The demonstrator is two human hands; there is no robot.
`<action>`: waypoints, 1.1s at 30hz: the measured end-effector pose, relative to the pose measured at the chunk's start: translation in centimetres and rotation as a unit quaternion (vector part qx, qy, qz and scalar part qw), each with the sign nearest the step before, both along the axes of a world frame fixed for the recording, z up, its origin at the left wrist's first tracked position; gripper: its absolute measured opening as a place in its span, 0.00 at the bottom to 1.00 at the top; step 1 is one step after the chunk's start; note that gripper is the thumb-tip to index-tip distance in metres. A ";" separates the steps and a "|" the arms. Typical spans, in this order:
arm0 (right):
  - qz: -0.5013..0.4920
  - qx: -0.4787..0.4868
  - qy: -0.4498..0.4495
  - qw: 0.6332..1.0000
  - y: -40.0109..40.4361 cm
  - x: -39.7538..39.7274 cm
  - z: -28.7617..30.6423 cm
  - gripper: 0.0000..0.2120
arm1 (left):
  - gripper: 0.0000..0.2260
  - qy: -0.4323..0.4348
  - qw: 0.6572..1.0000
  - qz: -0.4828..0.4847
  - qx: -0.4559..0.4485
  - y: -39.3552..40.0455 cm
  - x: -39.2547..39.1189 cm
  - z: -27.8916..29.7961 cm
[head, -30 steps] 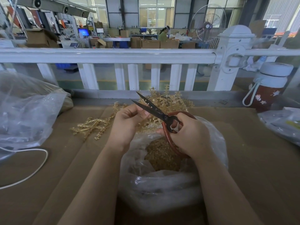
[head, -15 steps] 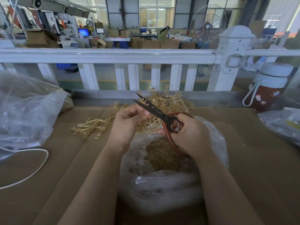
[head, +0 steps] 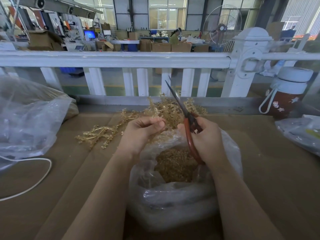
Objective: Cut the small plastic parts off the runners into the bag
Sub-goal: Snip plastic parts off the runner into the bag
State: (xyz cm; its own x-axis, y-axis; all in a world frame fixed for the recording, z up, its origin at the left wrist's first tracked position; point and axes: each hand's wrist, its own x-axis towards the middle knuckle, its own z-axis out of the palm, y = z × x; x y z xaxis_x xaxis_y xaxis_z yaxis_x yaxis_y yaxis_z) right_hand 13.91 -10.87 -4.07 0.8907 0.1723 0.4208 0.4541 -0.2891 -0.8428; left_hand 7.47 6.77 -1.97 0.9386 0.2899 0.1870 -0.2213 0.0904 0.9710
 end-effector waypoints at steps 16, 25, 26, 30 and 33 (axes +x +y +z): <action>0.086 0.041 0.043 0.994 0.6 0.1 0.4 0.06 | 0.06 0.004 0.996 0.028 0.087 -1.1 0.0 0.2; 0.062 0.009 0.020 0.998 0.8 0.2 0.2 0.07 | 0.08 0.005 0.994 0.051 0.101 -1.0 0.0 0.2; 0.062 0.007 0.016 0.998 0.7 0.2 0.1 0.08 | 0.09 0.003 0.992 0.055 0.110 -1.1 0.0 0.2; 0.070 -0.005 0.019 0.997 0.7 0.2 0.1 0.05 | 0.12 -0.011 0.994 0.051 0.094 -1.3 0.0 0.3; 0.071 -0.025 0.022 0.997 0.8 0.2 0.0 0.06 | 0.13 -0.017 0.995 0.052 0.078 -1.6 0.1 0.3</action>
